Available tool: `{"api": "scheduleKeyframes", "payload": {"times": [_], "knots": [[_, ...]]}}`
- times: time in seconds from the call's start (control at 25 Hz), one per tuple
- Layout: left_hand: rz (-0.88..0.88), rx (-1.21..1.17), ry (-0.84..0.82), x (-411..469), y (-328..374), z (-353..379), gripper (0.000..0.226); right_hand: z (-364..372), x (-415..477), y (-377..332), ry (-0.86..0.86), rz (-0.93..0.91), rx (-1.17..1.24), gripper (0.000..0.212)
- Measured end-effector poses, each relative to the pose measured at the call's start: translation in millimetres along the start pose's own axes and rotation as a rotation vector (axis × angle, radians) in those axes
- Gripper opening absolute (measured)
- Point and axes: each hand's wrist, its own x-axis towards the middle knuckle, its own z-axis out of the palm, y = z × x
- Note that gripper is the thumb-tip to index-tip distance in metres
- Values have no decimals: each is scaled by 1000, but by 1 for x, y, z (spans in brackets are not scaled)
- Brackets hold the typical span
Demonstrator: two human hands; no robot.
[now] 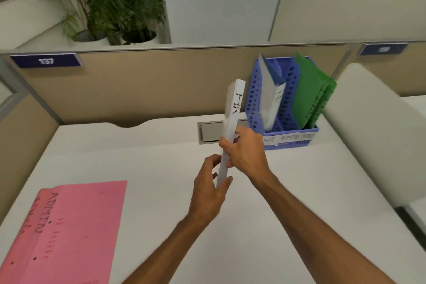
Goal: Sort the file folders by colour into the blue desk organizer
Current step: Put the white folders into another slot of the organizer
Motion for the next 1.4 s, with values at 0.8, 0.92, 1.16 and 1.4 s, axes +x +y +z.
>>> {"api": "scheduleKeyframes", "payload": {"times": [0.8, 0.92, 1.16, 1.4], "knots": [[350, 531, 54, 220, 118, 141, 76, -275, 124, 11, 514, -512, 157, 38], [334, 697, -45, 246, 122, 157, 83, -292, 134, 9, 549, -539, 142, 39], [253, 818, -46, 262, 115, 178, 67, -287, 161, 26, 537, -554, 41, 40], [304, 705, 78, 256, 115, 174, 48, -239, 187, 62, 411, -441, -25, 37]]}}
